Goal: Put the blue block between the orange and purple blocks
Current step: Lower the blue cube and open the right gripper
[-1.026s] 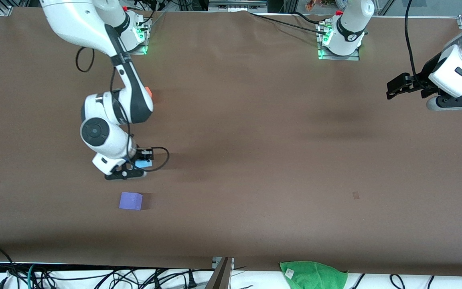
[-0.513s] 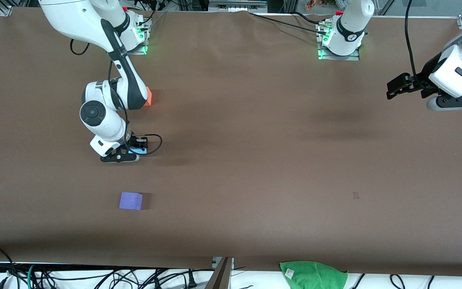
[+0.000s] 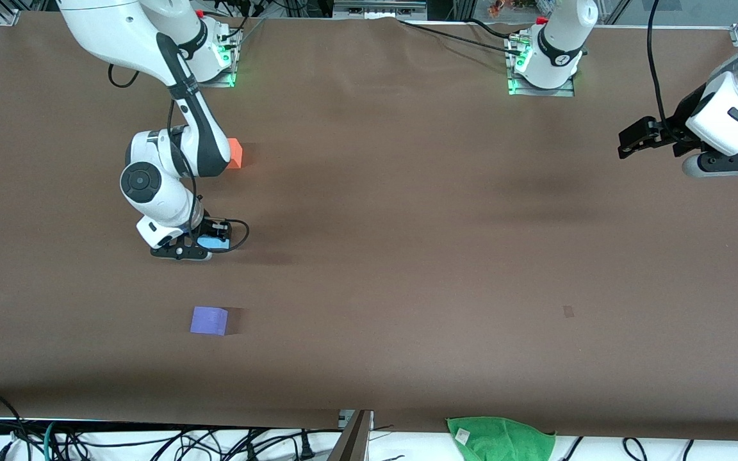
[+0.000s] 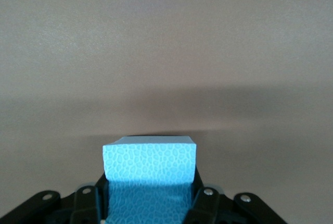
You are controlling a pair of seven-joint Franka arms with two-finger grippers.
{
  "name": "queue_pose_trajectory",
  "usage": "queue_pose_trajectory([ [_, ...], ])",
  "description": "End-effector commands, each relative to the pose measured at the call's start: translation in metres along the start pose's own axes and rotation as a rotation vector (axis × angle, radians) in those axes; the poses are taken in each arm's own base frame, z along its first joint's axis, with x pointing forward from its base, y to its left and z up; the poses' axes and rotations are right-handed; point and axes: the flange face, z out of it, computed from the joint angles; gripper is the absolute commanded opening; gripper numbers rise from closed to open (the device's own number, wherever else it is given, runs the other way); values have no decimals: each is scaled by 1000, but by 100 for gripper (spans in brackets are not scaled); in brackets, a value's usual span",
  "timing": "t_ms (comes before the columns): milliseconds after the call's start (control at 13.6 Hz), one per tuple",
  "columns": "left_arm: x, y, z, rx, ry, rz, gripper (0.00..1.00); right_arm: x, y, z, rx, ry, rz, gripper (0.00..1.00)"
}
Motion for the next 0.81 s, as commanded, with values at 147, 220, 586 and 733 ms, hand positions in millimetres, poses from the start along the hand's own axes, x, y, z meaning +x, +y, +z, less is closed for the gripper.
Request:
queue_pose_trajectory([
  [147, -2, -2, -1, 3, 3, -1, 100, 10, -9, -34, 35, 18, 40, 82],
  [220, -2, -2, -1, 3, 3, -1, 100, 16, -14, -47, 37, 0, 43, 83],
  [586, -2, -2, -1, 3, 3, -1, 100, 24, -14, -158, 76, 19, 23, 99],
  [733, -2, -2, -2, 3, 4, -1, 100, 21, 11, -206, 94, 44, 46, 99],
])
